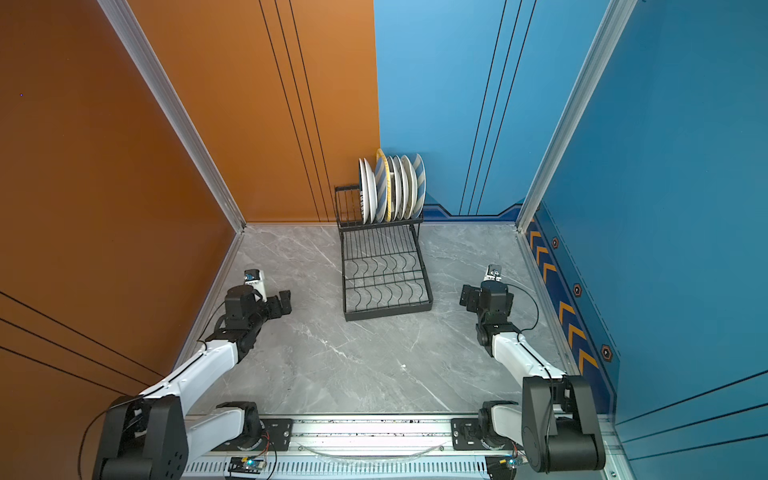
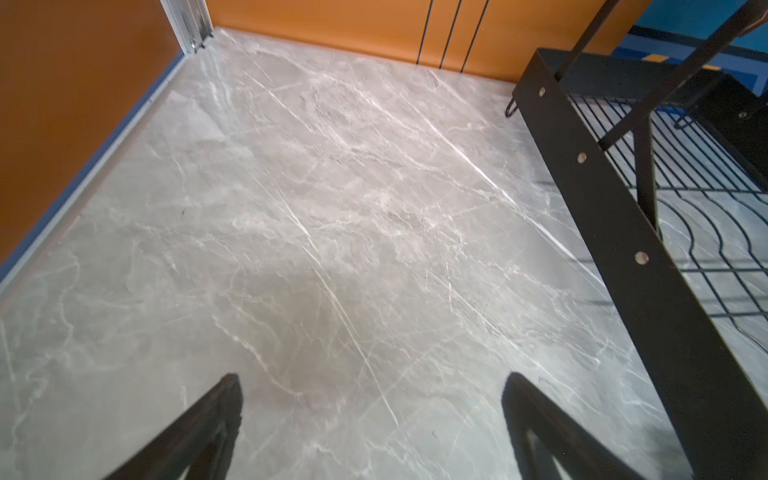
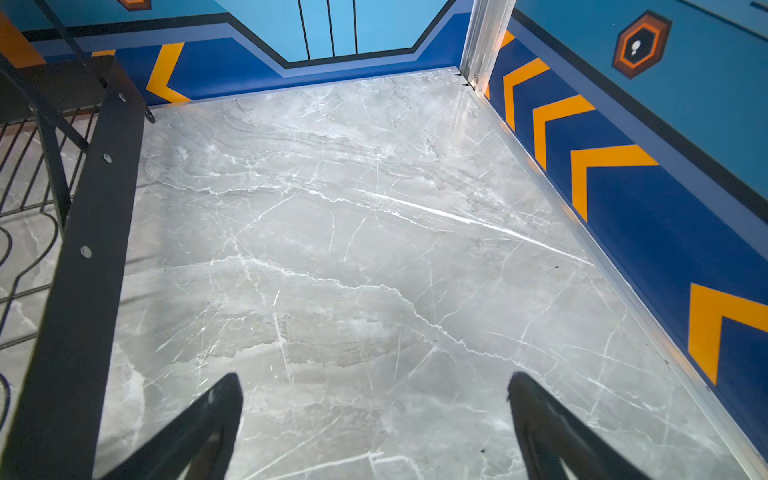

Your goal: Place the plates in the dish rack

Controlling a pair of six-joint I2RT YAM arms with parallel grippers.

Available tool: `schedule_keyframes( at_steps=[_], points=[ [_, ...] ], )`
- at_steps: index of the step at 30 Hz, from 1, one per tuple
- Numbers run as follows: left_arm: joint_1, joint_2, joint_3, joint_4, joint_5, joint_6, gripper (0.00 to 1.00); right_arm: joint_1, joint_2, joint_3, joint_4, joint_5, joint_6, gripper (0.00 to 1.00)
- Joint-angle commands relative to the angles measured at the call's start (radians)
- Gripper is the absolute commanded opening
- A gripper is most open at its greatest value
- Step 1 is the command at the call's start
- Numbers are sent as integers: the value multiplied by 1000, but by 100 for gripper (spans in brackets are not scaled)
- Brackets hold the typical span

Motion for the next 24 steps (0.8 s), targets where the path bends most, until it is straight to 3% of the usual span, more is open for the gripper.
schedule_keyframes(
  at_steps=[1,9,21,24],
  points=[
    [5,15,-47,146,-83,53,98,0,39,-37,235,-3,-49,100],
    [2,57,-136,390,-119,104,98,-2,173,-120,505,-30,-43,100],
    [-6,238,-144,606,-145,102,98,2,309,-198,775,-81,-66,100],
    [-6,280,-143,647,-149,99,98,3,298,-190,739,-64,-66,100]
  ],
)
